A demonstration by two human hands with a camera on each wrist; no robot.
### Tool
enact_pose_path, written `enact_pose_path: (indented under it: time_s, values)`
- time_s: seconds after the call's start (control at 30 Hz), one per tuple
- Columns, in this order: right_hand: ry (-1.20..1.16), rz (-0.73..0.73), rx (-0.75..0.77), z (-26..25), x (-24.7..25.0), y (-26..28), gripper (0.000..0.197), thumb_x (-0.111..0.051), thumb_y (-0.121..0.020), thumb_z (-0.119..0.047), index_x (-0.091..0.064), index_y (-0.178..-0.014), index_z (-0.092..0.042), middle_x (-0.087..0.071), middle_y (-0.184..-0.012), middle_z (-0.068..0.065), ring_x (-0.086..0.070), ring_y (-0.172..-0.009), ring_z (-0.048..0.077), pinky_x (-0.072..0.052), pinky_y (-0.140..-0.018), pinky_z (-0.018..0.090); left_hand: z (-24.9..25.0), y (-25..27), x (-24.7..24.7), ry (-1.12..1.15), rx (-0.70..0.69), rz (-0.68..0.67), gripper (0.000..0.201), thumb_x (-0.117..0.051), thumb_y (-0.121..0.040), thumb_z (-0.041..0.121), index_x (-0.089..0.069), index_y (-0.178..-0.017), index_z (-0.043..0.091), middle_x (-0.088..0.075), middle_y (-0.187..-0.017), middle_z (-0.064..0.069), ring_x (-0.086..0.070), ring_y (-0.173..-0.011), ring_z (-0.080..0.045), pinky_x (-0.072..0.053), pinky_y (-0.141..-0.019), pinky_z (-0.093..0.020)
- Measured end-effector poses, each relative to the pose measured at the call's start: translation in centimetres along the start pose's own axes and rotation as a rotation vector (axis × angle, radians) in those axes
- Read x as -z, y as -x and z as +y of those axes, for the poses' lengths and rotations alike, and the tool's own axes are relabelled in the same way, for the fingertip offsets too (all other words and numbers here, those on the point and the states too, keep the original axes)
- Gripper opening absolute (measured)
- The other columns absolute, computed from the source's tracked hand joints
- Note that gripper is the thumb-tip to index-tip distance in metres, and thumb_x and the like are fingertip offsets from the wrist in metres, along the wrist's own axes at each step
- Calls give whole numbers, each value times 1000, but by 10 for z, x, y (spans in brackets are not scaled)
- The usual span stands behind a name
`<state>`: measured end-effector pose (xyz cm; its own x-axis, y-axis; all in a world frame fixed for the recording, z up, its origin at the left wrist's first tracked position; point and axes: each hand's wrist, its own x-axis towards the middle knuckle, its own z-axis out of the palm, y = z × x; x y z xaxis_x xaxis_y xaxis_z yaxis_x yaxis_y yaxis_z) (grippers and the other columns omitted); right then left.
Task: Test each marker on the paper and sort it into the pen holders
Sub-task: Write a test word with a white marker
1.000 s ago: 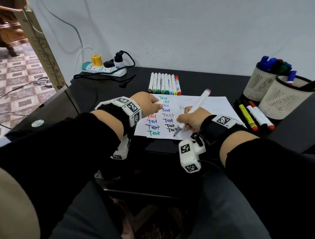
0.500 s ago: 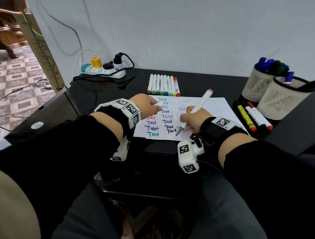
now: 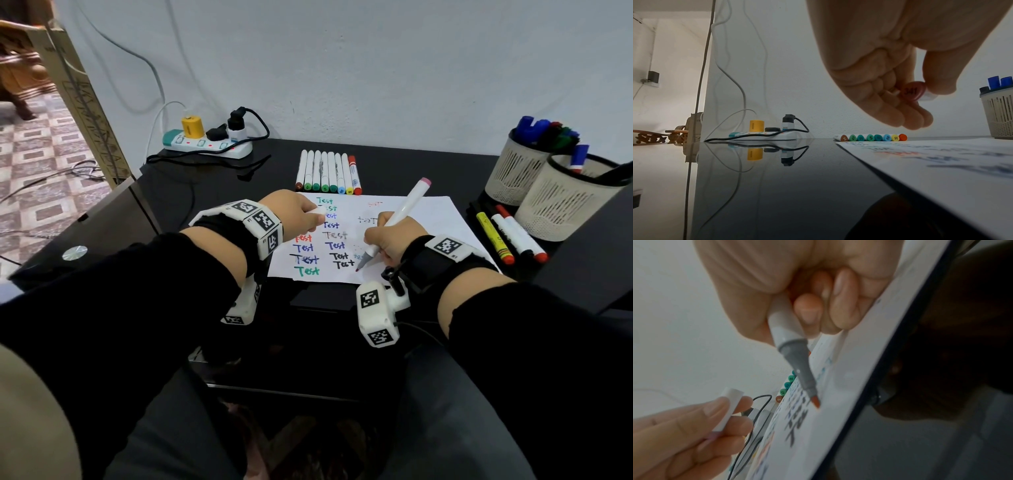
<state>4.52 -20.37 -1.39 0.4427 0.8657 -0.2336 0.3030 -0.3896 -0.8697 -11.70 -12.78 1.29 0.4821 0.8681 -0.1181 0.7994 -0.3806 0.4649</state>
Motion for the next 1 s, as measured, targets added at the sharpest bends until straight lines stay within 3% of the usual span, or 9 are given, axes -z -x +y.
enact_pose_path:
  time_s: [0.23,0.4,0.47,0.57,0.63,0.7,0.8,1.0]
  values:
    - [-32,1,-24,2,1,-2,39,-59,-82,-5,-31,-57,-16,-37,-59,6,-33,-45,16,-31,-39,22,-1,0,0,6,-3,0,34,-48,-95,39,-69,-97,13,-69,-99,-1,-63,-97,-17,-46,-89,-29]
    - [-43,-6,-64,-2,3,-4,36,-57,-83,-4,-33,-57,-13,-38,-47,3,-33,-30,11,-28,-31,17,-1,0,-2,18,0,6,32,-48,-95,38,-69,-99,13,-69,-97,1,-63,-96,-16,-45,-86,-27]
    - [-110,-7,-102,-4,5,-6,33,-58,-83,-4,-36,-59,-13,-36,-39,1,-30,-28,10,-26,-31,14,-1,0,-2,16,1,5,32,-48,-95,37,-69,-100,13,-69,-98,1,-63,-97,-16,-45,-85,-27]
    - [-248,-20,-147,-7,6,-6,29,-56,-84,-2,-38,-64,-14,-36,-45,3,-29,-27,8,-24,-30,12,-1,0,-2,15,6,1,33,-48,-95,38,-68,-102,13,-70,-101,0,-63,-97,-16,-46,-87,-27]
    - [-310,-19,-152,-9,8,-6,28,-56,-84,-1,-38,-66,-14,-36,-40,2,-28,-24,7,-23,-30,12,-1,0,-1,31,2,2,32,-50,-94,37,-68,-101,13,-70,-100,-1,-63,-97,-17,-47,-89,-30]
    - [-329,-20,-140,-12,8,-6,27,-56,-84,-2,-39,-67,-13,-34,-34,0,-27,-23,7,-23,-31,12,-1,1,0,86,-10,5,30,-52,-93,37,-68,-102,14,-70,-98,-2,-64,-96,-18,-49,-92,-32]
    - [-377,5,-88,-20,11,-5,27,-58,-85,-4,-41,-66,-12,-36,-37,1,-27,-25,7,-23,-32,14,1,6,2,204,-35,5,31,-57,-90,37,-64,-117,21,-69,-94,3,-64,-95,-14,-49,-92,-30]
    - [-509,85,71,-44,19,-2,35,-59,-85,-7,-38,-58,-16,-40,-48,3,-33,-38,10,-25,-34,16,4,15,3,429,-77,9,36,-66,-86,27,-62,-120,18,-66,-77,14,-61,-75,-1,-50,-82,-19]
